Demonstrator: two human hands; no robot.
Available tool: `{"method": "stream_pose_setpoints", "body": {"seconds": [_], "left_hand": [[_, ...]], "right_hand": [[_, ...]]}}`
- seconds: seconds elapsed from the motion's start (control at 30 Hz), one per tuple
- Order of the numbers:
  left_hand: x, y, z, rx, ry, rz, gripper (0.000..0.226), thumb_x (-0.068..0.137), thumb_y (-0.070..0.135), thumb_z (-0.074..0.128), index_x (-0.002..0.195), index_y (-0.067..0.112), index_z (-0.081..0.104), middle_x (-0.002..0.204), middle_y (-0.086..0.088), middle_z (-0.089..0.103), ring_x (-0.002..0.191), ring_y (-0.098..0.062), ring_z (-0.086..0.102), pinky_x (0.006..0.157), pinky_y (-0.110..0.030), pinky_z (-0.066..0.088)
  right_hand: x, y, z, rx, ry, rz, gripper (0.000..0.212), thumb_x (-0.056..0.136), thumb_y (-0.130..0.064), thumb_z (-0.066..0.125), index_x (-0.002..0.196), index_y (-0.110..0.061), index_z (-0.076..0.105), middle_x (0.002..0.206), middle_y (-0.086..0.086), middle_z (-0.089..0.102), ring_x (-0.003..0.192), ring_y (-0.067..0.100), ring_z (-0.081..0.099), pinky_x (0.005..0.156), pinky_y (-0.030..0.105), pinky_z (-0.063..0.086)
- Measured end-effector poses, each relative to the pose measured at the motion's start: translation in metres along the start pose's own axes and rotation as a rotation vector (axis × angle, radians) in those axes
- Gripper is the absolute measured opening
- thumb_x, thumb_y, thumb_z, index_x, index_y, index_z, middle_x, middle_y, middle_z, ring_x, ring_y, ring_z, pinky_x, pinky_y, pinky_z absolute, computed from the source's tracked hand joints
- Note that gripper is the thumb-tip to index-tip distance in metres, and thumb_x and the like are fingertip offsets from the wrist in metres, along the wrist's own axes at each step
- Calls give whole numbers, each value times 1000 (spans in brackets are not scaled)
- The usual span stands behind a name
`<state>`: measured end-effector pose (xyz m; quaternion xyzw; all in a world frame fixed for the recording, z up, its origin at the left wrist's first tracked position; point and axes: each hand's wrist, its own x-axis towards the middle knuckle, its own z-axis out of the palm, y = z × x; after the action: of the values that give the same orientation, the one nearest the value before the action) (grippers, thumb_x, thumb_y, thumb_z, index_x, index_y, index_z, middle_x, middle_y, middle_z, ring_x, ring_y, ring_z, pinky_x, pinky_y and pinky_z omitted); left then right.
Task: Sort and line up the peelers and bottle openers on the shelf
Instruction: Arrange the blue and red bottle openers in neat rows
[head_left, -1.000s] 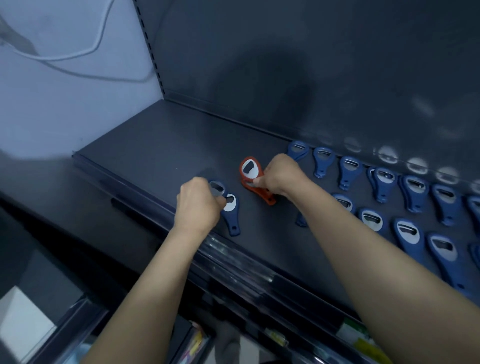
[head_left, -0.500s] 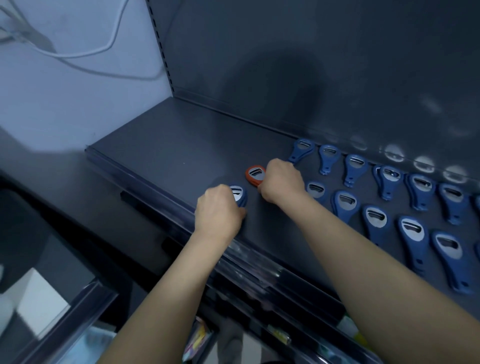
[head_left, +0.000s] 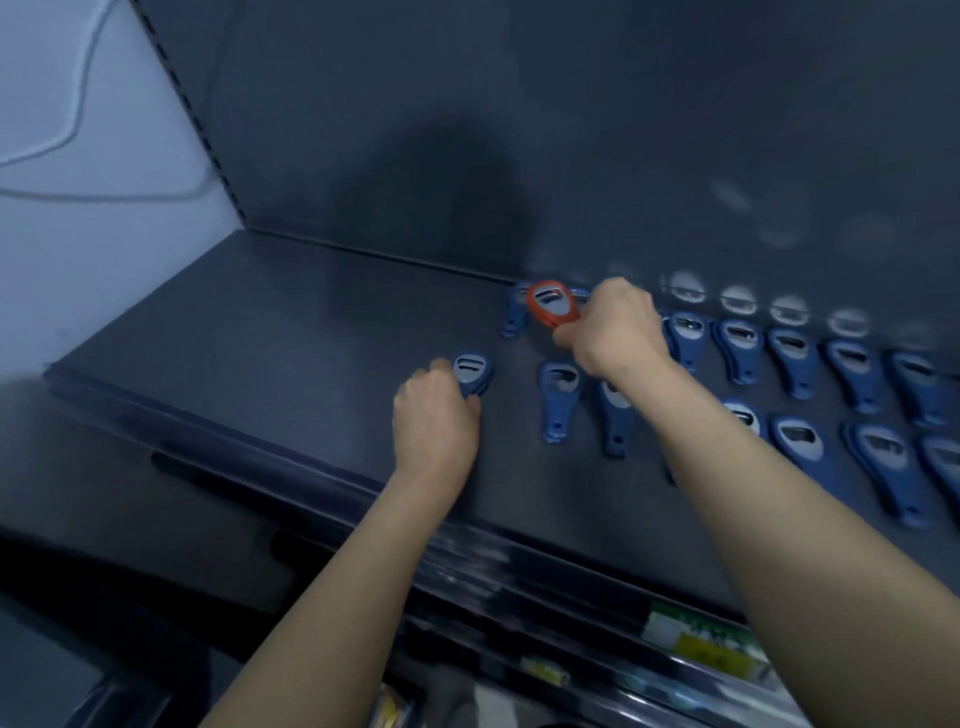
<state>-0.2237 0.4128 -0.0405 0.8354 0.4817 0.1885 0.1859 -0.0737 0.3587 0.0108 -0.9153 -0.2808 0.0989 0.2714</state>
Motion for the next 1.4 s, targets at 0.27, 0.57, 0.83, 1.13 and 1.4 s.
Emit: {"method": "stream_pose_setpoints", "body": {"seconds": [0.27,0.57,0.83,1.13,1.4], "left_hand": [[1,12,11,-40,-29,57,17,86,16,59,96,3,57,97,-14,61,90,-29,56,68,-28,33],[-1,14,9,-74,-19,91,27,86,29,65,97,6,55,98,-11,57,92,-27,53,72,-27,33],[-20,46,17,50,-126,254,38,87,45,60,84,8,55,90,-12,63,88,-32,61,62,-29,32],[-23,45,20,108,-159,254,30,87,26,59,66,11,43,81,-12,63,85,-35,63,58,-31,36],[-22,47,24,125,-164,279,29,88,24,58,67,11,42,79,-11,63,82,-32,64,55,-30,36]], "right_hand": [[-3,20,-14,42,82,111,37,75,-18,71,57,-9,40,58,4,44,47,19,40,38,23,24],[-17,28,-23,83,108,178,37,74,-13,67,55,-10,35,55,4,37,44,18,31,39,22,20],[-34,45,-33,131,183,218,37,73,-13,65,53,-11,35,54,4,39,51,24,38,42,24,24],[-47,55,-40,120,231,273,39,74,-13,65,52,-12,33,53,3,34,46,19,33,41,23,20],[-55,60,-40,100,257,304,37,74,-14,65,55,-10,34,54,3,36,46,17,31,41,23,20]]}}
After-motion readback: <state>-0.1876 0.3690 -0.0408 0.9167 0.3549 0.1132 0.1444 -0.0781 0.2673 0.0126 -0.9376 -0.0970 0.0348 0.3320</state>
